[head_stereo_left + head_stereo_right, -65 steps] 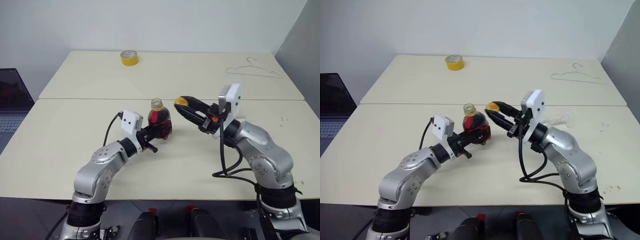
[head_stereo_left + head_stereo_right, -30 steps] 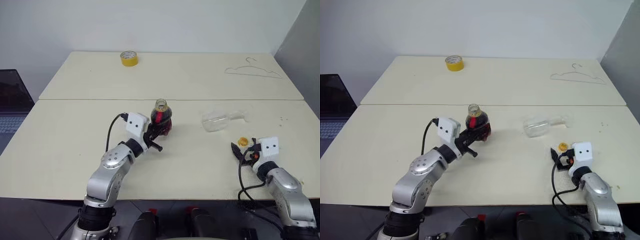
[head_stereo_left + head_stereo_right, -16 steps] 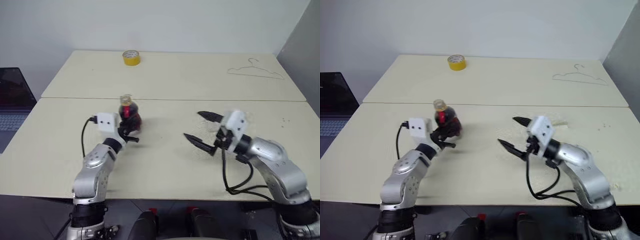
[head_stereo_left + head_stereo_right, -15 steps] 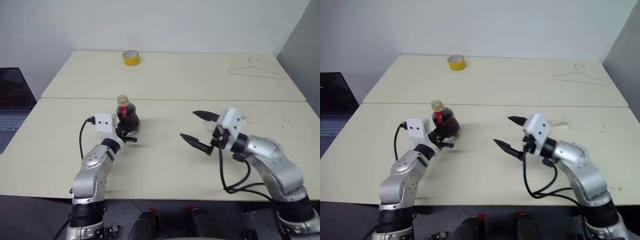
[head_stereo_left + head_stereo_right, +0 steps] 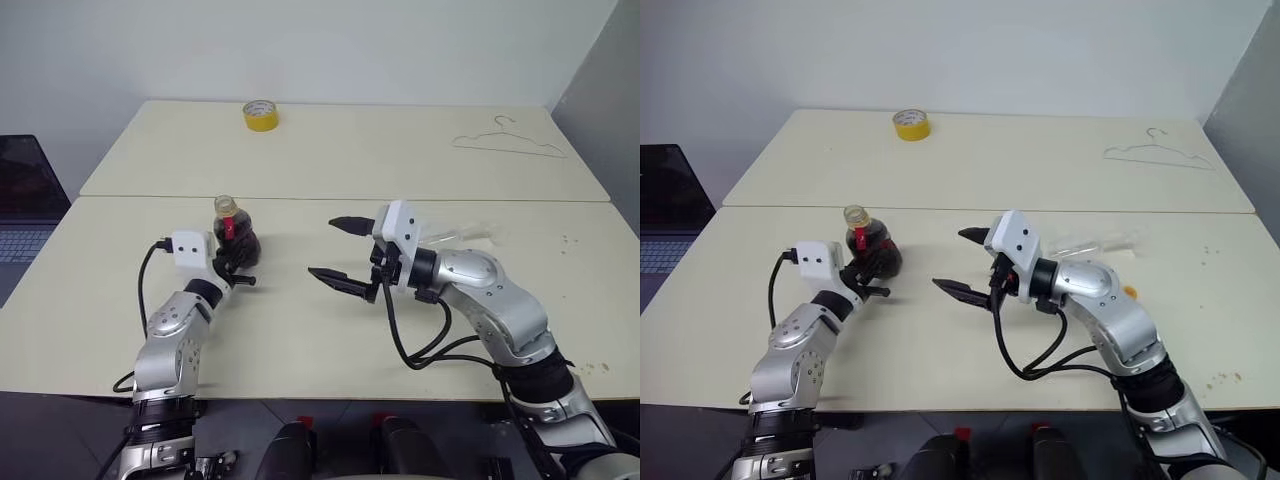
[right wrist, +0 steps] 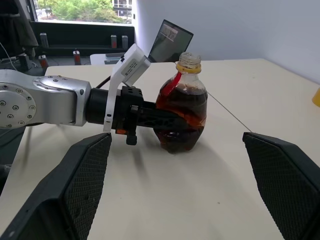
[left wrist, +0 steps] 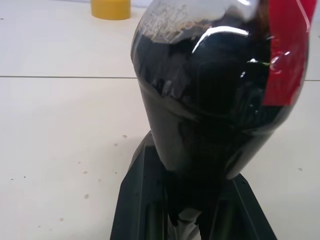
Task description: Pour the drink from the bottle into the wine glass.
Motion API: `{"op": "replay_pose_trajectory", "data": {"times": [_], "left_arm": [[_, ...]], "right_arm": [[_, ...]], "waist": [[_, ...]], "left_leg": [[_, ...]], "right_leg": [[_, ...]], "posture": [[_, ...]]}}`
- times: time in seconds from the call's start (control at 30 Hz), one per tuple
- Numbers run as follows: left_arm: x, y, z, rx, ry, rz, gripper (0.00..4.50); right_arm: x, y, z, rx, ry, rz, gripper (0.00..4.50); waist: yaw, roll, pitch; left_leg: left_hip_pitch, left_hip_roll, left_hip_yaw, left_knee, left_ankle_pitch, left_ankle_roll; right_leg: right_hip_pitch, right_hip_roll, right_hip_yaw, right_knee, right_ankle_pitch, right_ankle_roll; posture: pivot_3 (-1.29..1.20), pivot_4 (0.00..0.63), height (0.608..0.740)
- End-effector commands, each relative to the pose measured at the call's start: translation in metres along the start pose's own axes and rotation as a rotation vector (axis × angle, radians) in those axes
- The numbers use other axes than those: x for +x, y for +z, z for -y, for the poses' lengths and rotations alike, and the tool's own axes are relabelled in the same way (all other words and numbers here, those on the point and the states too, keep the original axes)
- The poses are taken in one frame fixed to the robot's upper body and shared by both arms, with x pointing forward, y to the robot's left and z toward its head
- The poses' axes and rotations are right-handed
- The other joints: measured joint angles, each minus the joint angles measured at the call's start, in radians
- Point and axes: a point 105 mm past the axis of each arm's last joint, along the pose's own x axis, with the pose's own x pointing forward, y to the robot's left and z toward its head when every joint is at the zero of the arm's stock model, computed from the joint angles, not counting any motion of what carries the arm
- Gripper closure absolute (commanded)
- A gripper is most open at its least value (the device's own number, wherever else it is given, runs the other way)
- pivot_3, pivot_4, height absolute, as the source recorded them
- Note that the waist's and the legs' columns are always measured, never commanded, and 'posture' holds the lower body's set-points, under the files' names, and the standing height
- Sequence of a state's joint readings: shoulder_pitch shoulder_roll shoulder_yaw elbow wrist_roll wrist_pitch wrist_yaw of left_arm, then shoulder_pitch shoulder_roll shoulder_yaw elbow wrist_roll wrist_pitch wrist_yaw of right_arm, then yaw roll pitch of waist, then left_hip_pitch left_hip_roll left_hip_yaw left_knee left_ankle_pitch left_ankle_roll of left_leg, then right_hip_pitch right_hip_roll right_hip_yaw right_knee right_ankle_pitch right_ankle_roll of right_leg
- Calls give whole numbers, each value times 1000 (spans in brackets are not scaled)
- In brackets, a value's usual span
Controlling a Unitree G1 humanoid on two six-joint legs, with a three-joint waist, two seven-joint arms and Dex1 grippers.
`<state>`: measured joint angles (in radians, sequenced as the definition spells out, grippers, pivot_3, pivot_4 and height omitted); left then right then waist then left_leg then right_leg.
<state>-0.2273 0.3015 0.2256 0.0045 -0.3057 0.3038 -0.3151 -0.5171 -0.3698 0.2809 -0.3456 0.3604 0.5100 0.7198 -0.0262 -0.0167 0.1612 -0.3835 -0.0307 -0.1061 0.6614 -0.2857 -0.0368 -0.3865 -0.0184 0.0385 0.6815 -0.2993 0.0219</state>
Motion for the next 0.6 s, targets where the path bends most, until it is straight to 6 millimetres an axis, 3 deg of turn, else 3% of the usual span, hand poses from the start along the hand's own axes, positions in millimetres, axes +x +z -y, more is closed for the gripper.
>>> {"op": "replay_pose_trajectory", "data": {"times": [0.03,0.3,0.6], "left_arm": [[-4,4,-4,11,20,29,2825],[-8,3,-4,15,32,39,161],[-16,2,0,82,23,39,43]], "right_arm": [[2,10,-3,-31,16,28,0],[2,10,-4,-37,17,28,0],[-1,7,-7,-51,22,20,0]], "waist": [[0,0,0],[0,0,0],[0,0,0]], "left_leg": [[0,0,0,0,0,0],[0,0,0,0,0,0],[0,0,0,0,0,0]], "right_leg": [[0,0,0,0,0,0],[0,0,0,0,0,0],[0,0,0,0,0,0]], "posture": [[0,150,740],[0,150,740],[0,150,740]]}}
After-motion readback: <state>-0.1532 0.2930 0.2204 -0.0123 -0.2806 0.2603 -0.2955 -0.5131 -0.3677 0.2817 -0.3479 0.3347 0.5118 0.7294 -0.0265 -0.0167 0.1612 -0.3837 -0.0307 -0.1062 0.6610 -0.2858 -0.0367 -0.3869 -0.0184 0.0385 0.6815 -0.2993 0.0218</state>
